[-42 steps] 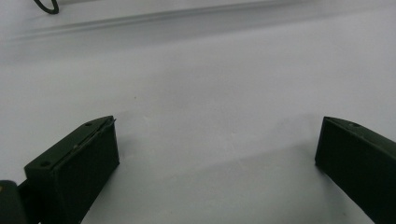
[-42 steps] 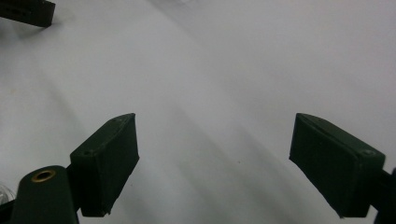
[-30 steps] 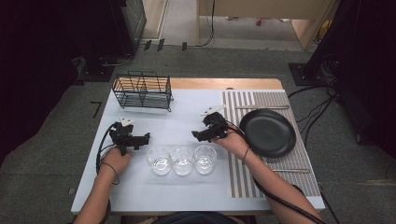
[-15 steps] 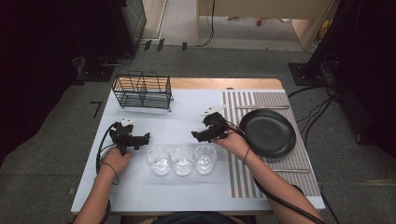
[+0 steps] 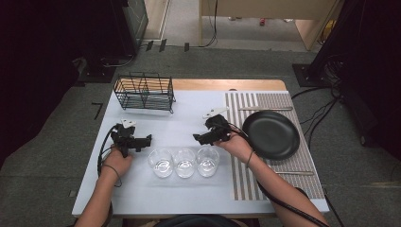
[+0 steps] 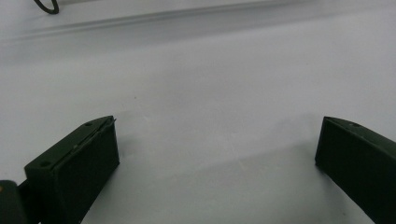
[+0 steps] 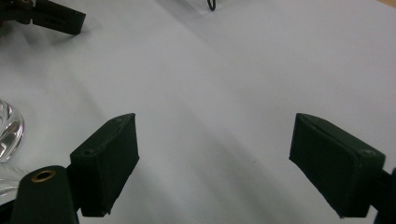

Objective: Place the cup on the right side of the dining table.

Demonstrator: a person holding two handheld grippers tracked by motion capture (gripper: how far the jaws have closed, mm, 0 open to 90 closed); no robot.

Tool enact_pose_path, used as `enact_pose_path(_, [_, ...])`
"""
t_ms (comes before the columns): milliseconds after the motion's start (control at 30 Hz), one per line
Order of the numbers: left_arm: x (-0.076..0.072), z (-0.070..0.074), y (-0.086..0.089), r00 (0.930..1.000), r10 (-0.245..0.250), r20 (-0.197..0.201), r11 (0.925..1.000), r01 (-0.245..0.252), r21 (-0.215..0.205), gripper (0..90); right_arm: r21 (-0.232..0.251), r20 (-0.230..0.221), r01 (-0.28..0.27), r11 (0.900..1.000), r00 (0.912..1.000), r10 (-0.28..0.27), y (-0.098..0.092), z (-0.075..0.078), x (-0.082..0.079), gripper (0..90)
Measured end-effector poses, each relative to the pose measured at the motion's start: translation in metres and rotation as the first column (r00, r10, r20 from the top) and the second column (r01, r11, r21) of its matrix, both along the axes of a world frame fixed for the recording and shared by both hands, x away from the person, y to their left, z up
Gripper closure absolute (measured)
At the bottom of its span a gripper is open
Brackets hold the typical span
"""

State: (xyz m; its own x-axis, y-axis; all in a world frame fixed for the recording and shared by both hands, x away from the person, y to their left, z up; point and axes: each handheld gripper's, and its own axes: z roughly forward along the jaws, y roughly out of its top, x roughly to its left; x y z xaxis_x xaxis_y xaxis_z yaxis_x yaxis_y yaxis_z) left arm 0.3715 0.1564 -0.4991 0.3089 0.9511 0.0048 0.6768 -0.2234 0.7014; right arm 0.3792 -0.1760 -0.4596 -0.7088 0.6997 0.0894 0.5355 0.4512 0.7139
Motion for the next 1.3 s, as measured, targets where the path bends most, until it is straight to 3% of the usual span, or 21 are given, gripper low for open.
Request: enact_pose_path(1300, [0.0,0.0,0.0,1.0,-0.001,-0.002,1.0,0.001,-0.002,0.0,-0.002,0.017,-0.009,1.0,0.9998,0.009,-0.002,0.011,-0.011,15.8])
